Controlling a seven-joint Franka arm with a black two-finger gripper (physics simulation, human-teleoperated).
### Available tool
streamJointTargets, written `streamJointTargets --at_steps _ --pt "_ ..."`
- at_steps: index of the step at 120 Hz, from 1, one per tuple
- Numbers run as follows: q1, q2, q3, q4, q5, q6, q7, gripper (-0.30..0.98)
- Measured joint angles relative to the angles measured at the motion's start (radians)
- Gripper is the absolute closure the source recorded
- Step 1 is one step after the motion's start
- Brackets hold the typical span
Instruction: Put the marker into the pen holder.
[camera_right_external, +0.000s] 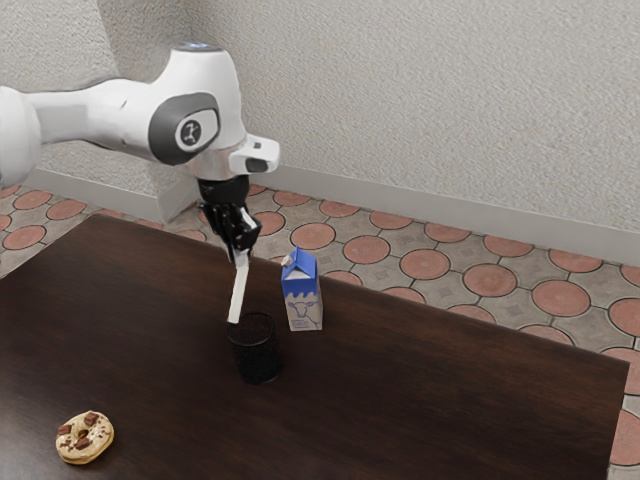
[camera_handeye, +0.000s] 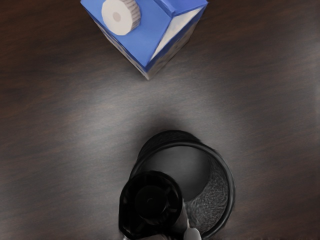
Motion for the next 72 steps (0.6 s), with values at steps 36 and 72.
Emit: streamJointTargets --at_steps 36,72 --pt "0.001 0.021 0.002 0.003 -0.023 -0.011 -0.045 0.70" --pt "0.163 0.017 0.097 0.387 0.051 -0.264 -0.068 0.18"
